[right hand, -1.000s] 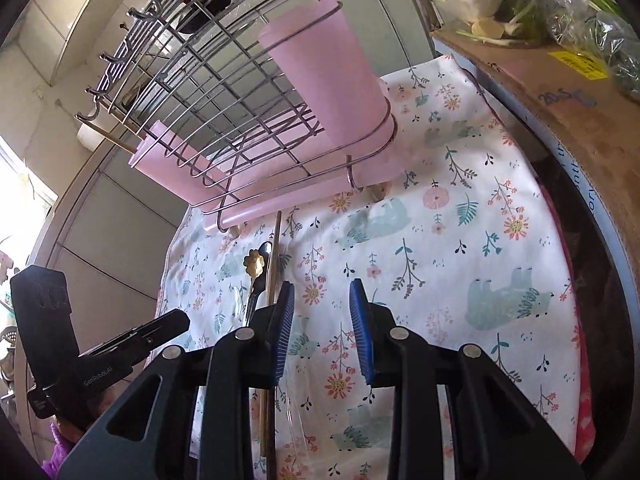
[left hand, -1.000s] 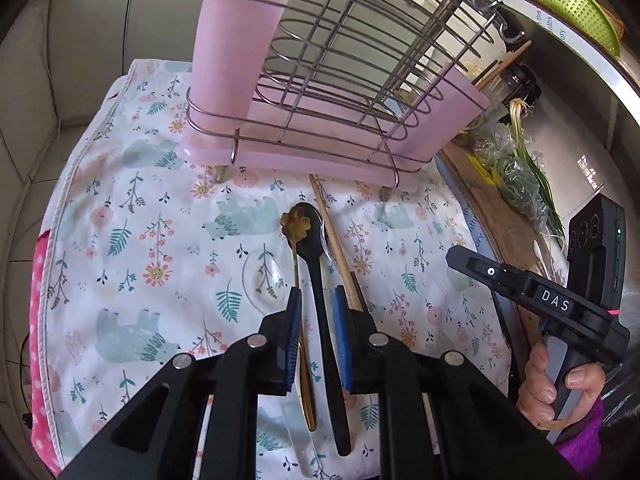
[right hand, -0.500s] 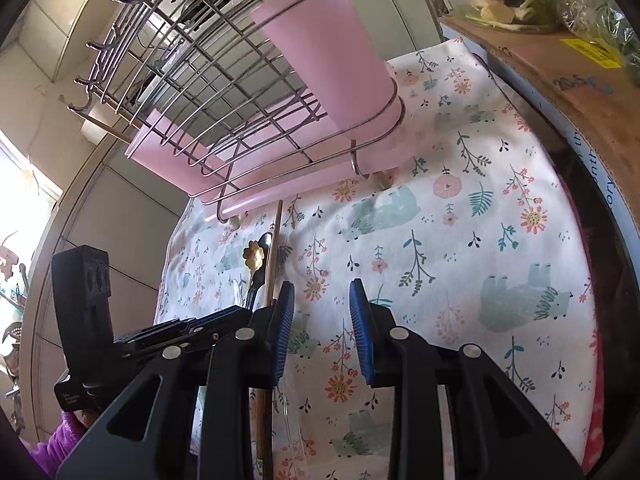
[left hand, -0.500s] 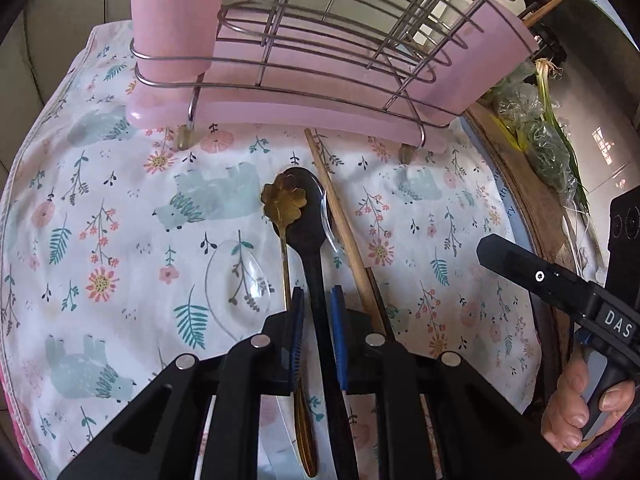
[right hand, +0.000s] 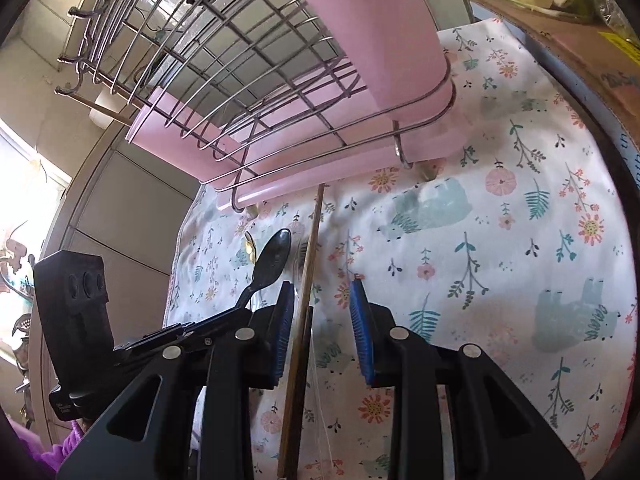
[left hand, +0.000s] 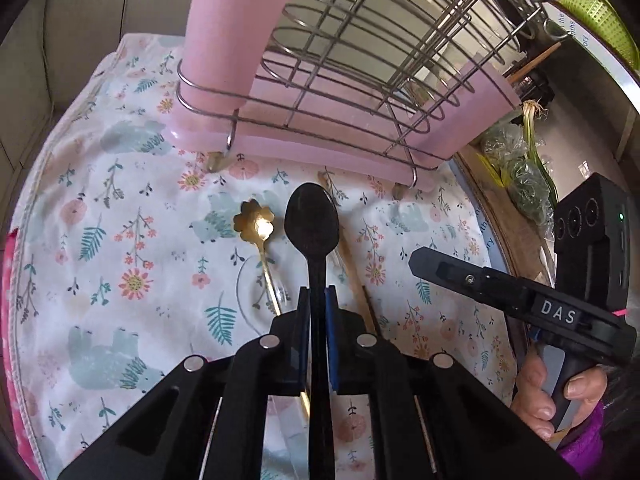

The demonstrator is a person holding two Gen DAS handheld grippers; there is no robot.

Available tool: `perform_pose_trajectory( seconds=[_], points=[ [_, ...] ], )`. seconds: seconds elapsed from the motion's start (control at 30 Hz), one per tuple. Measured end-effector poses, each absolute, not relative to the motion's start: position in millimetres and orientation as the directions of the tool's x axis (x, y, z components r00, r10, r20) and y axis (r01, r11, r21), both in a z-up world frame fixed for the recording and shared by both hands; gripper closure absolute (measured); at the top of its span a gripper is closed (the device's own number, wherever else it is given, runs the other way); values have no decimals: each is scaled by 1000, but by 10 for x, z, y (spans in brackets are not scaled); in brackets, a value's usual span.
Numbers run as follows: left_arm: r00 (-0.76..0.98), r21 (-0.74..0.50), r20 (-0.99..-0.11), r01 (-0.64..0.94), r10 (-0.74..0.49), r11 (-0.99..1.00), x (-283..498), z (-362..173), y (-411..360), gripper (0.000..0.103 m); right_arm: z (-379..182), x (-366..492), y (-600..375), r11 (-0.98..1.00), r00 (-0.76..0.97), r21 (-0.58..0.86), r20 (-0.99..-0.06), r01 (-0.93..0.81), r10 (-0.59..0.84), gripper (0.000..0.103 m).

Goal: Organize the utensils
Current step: 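Lower the left tool onto the black spoon while the right tool approaches a chopstick, then close the left tool on the black spoon while the right tool grasps a wooden chopstick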

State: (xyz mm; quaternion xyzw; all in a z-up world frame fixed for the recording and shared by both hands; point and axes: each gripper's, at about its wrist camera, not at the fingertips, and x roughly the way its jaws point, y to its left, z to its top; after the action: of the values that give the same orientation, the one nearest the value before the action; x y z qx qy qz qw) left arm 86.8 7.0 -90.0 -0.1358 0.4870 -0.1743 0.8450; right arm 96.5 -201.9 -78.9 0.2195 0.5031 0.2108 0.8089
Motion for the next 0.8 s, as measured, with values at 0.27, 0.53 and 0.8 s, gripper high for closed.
perform_pose_trajectory(
  seconds=[0.27,0.53,0.8],
  points=[
    [539,-298,-777,140,-325,944,782,-809,292,97,-884,1268,-1709,818,349,563,-747,-120,565,74],
    [507,-243,-824,88,-253,966,822,-945,497,96,-1056,1560,-1455,848,305,522,-796,-91,523,88],
    [425,-246,-865,103,-266,964,1015,-1102,463,95,-1108,1579,-1523,840,310,538,-788,-71,531,97]
  ],
)
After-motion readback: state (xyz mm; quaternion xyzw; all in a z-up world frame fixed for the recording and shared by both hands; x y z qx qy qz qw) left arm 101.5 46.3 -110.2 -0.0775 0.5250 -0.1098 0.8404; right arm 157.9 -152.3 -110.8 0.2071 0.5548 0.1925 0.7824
